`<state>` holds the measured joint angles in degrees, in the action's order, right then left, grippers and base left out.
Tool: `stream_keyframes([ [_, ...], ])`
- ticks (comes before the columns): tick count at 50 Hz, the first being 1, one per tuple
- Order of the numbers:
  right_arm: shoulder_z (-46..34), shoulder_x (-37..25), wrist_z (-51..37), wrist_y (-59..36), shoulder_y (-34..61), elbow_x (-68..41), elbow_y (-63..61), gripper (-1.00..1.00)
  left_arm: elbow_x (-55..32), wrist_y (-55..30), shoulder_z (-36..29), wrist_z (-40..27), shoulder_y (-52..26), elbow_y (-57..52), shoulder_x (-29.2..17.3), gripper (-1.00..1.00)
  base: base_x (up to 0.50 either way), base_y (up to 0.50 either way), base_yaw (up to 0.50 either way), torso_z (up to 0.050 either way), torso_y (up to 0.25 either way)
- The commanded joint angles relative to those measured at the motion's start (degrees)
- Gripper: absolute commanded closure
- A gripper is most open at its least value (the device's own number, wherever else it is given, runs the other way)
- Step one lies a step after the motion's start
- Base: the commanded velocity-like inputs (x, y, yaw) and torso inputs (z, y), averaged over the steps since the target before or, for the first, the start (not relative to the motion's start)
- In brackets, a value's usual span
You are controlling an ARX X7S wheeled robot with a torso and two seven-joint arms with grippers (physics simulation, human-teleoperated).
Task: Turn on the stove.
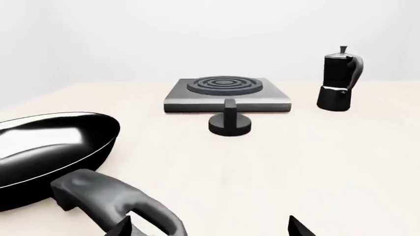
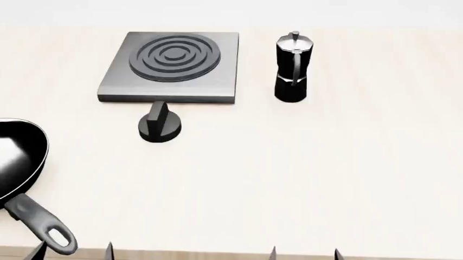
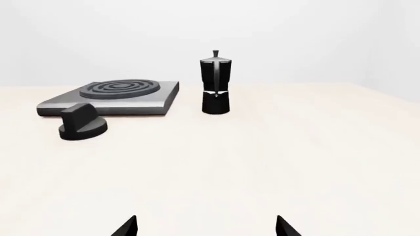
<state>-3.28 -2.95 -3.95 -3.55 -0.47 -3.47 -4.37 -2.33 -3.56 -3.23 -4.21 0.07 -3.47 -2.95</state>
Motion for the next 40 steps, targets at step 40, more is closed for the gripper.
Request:
stream_keyframes([
  [40, -5.4, -6.5, -2.8, -39.6, 12.0, -5.0, -40.1, -1.0, -1.8, -26.7, -3.8, -4.8, -11.1, -31.0, -4.9, -1.0, 0.0, 0.0, 0.0, 0.0, 0.0],
])
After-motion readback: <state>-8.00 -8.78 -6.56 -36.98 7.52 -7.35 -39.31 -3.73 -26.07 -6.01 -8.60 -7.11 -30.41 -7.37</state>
